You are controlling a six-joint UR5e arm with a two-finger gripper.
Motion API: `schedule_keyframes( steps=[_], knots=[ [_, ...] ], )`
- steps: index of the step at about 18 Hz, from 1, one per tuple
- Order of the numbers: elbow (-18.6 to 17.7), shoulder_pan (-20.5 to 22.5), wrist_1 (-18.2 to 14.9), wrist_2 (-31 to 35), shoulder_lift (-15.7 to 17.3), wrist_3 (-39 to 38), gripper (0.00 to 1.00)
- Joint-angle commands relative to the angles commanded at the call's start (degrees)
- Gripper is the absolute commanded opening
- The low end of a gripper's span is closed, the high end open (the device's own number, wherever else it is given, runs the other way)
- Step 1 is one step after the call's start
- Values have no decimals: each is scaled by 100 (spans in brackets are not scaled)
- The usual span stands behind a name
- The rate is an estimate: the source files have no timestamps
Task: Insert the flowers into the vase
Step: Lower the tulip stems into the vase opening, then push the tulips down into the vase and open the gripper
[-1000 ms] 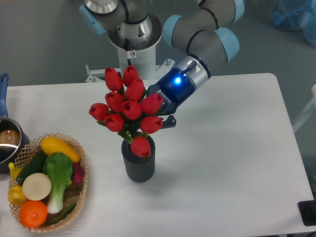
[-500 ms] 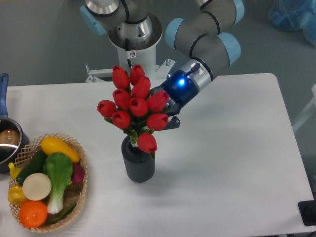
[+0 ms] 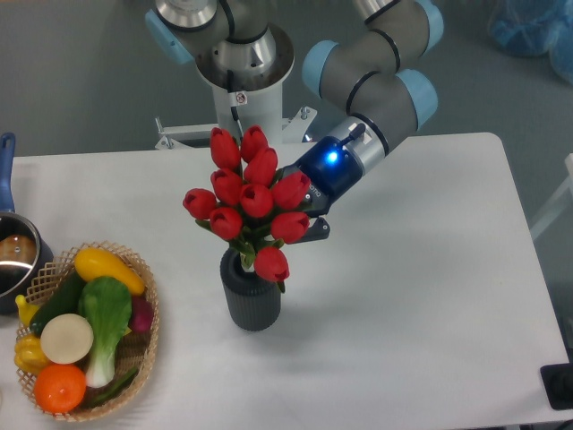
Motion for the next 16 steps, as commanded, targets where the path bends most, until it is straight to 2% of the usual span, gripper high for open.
schedule_keyframes(
  steps=[6,16],
  knots=[
    [-202,88,0,0,-53,237,11],
    [-352,123,-9,0,-387,650,12]
  ],
)
